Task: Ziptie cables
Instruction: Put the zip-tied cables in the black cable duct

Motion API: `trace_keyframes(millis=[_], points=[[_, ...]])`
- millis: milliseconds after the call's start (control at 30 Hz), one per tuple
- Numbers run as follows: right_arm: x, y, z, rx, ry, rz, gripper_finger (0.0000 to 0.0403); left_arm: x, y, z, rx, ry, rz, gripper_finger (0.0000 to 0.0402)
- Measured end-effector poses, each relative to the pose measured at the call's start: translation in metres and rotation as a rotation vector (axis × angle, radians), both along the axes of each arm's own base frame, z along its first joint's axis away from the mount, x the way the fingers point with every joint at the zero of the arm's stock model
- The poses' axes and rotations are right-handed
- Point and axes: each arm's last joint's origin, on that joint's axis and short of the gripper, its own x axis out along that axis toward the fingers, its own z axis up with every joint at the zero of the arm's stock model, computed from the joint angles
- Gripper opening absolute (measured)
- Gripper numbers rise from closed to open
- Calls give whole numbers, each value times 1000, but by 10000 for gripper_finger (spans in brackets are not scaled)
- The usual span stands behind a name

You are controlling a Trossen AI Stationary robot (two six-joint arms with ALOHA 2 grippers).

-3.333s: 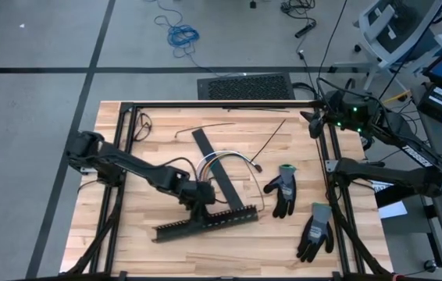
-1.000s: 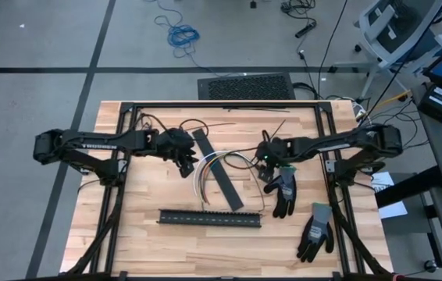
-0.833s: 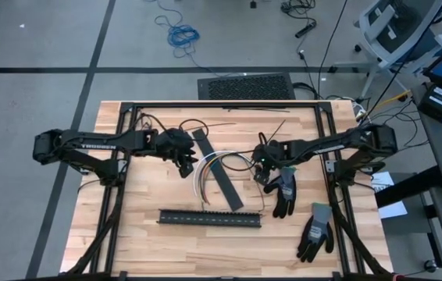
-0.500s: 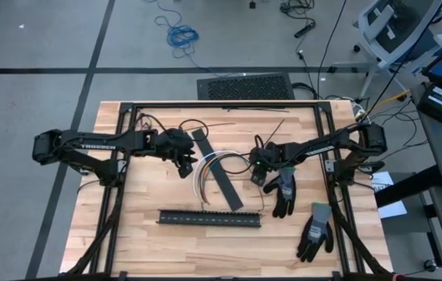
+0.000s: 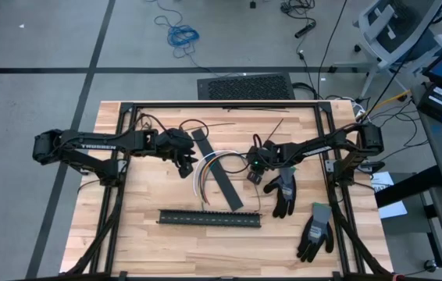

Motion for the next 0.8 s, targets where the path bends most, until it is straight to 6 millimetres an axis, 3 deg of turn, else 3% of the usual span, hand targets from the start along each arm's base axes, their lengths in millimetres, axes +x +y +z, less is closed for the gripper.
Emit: trace_keyframes(millis=[100,367,500,600,700,800], points=[[-1,0,0,3,20,24,24,0,0,0,-8,0,-7,150],[-5,2,9,82,-10,14,4,-1,-1,-1,14,16,-38,150],[-14,6,33,144,-13,12,2,-1,-1,-1,23,18,-51,150],[-14,4,64,104,-105,2,2,-1,0,0,24,13,-47,150],[-22,4,81,88,-108,1,1,0,4,2,41,-13,-23,150],[-22,4,108,58,-198,0,1,8,10,9,71,-118,2,150]])
